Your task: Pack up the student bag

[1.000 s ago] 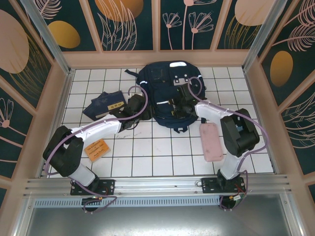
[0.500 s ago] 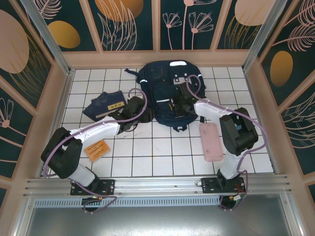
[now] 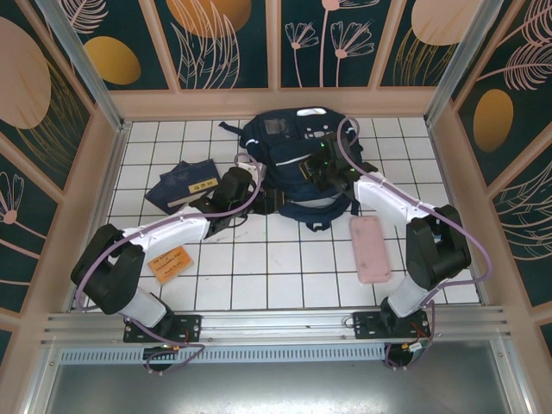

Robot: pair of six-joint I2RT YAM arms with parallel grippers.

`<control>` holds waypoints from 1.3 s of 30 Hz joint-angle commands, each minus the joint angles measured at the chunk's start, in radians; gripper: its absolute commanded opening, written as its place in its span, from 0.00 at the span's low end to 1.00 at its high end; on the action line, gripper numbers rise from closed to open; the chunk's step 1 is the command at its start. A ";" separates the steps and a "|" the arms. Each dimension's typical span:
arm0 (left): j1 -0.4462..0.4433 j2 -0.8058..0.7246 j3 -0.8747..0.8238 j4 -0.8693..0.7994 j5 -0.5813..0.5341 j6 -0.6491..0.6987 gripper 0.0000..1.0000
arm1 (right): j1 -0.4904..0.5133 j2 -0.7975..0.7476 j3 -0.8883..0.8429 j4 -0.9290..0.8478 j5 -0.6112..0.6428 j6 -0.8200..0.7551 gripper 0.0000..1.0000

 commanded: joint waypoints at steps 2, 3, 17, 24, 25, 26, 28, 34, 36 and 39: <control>0.001 0.073 0.007 0.123 0.096 0.041 0.65 | -0.005 -0.026 0.088 0.075 -0.076 -0.060 0.00; 0.000 0.090 0.018 0.119 0.080 0.036 0.65 | -0.005 -0.023 0.090 0.075 -0.082 -0.058 0.00; 0.001 0.221 0.058 0.210 0.157 0.032 0.58 | -0.014 -0.021 0.093 0.103 -0.117 -0.040 0.00; 0.000 0.221 0.048 0.278 0.208 0.009 0.49 | -0.014 -0.011 0.099 0.107 -0.115 -0.039 0.00; 0.000 0.219 0.044 0.285 0.214 0.008 0.44 | -0.014 -0.007 0.100 0.106 -0.115 -0.039 0.00; 0.001 0.217 0.043 0.285 0.214 0.005 0.41 | -0.014 -0.006 0.101 0.107 -0.114 -0.039 0.00; 0.001 0.214 0.037 0.288 0.220 0.003 0.35 | -0.014 -0.001 0.101 0.106 -0.114 -0.037 0.00; 0.000 0.235 0.039 0.261 0.225 0.013 0.34 | -0.014 0.004 0.103 0.109 -0.115 -0.034 0.00; 0.000 0.240 0.045 0.241 0.209 0.027 0.34 | -0.014 0.003 0.105 0.108 -0.114 -0.034 0.00; 0.000 0.234 0.053 0.185 0.140 0.066 0.39 | -0.014 0.002 0.104 0.105 -0.111 -0.036 0.00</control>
